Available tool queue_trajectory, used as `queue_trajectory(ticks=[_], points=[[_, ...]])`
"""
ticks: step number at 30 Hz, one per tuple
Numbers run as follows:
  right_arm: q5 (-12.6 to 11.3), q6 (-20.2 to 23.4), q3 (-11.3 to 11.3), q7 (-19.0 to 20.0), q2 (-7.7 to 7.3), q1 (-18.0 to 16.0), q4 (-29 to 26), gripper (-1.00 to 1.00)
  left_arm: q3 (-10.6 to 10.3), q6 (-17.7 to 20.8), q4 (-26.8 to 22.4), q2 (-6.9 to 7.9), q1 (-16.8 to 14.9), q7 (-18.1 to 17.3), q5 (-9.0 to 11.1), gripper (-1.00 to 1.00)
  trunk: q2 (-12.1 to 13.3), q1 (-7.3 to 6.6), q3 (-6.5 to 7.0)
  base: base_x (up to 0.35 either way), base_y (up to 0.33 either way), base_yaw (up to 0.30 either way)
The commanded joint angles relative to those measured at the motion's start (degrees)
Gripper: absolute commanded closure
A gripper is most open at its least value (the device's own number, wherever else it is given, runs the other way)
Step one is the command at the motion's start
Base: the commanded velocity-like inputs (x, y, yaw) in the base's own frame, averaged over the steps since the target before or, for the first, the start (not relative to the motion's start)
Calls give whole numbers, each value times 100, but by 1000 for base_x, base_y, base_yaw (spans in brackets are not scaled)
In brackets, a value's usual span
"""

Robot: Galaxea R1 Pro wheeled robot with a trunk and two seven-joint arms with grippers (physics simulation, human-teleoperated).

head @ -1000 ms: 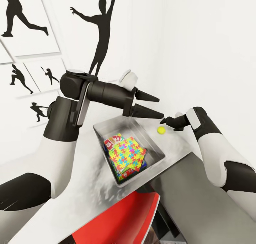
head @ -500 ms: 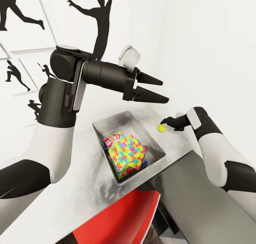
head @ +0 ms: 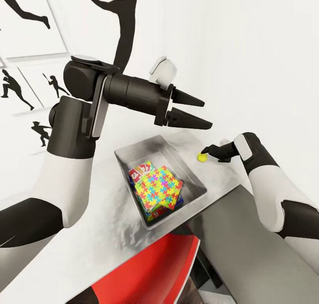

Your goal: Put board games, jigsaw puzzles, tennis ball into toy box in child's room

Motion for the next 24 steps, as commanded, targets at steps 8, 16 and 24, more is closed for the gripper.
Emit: queue_trajectory(ticks=[8, 16, 24], points=[[-44, -131, -13, -58, -5, -112, -11, -100, -19, 60, 0, 0, -7, -31, -32, -100, -11, 3, -84, 0, 0, 0], [-58, -170, -14, -576, 53, -373, -10, -100, -134, 60, 0, 21, -7, -30, -32, -100, -11, 3, -158, 0, 0, 0], [-62, -176, -20, -794, 84, -585, -5, -100, -193, 60, -1, 14, -7, -30, -35, -100, -11, 3, -232, 0, 0, 0]])
